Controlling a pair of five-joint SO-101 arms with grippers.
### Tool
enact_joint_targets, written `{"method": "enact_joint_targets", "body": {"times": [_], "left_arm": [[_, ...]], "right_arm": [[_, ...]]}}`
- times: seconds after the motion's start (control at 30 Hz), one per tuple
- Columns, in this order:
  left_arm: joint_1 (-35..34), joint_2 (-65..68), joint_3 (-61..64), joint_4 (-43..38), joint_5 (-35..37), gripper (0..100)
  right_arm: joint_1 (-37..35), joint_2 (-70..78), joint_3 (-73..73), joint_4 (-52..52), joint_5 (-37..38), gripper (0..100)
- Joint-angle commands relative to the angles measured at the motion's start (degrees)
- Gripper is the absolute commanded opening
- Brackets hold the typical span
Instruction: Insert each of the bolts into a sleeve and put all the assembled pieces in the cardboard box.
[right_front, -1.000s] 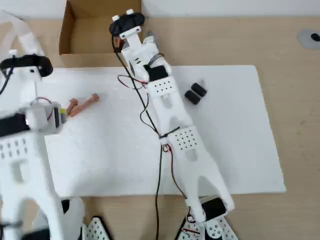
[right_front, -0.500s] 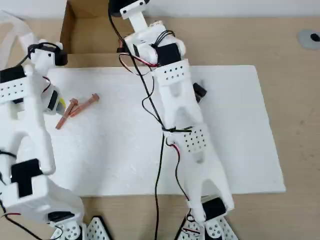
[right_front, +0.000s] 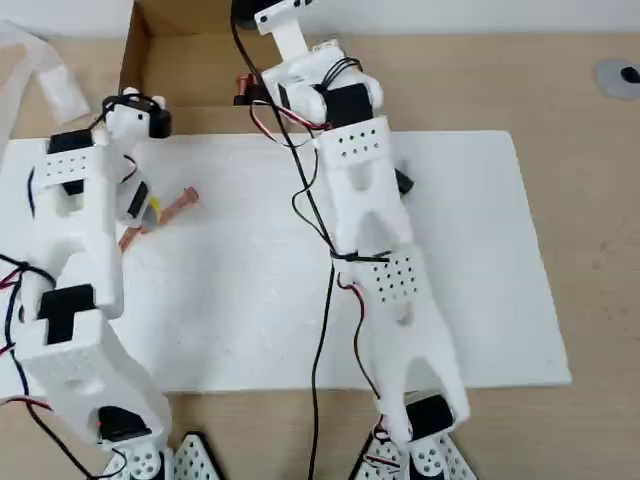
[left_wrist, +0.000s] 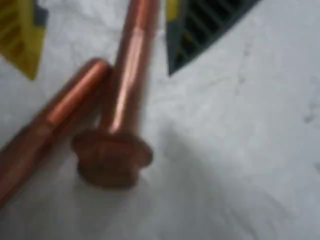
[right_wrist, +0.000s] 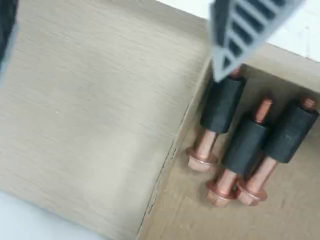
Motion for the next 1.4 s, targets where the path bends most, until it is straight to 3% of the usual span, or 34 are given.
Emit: {"method": "enact_joint_targets", "body": {"times": [0.0, 0.53, 0.8, 0.93, 1.37], "left_arm": [[0.4, 0.5, -2.6, -2.7, 1.3, 18], [-0.2, 9.5, -2.7, -6.0, 0.9, 18], [-4.0, 10.1, -2.6, -5.8, -1.1, 1], [-5.2, 10.2, -3.4, -2.5, -4.0, 1], [-6.4, 9.7, -8.7, 2.7, -4.3, 1]], "right_arm": [[1.1, -5.8, -2.8, 0.1, 0.3, 30.8], [1.1, -5.7, -2.7, 0.1, 0.3, 30.8], [0.9, -5.7, -2.7, 0.1, 0.3, 30.8], [0.8, -5.7, -2.6, 0.1, -1.7, 30.8], [0.8, -5.7, -2.6, 0.1, -3.3, 30.8]]}}
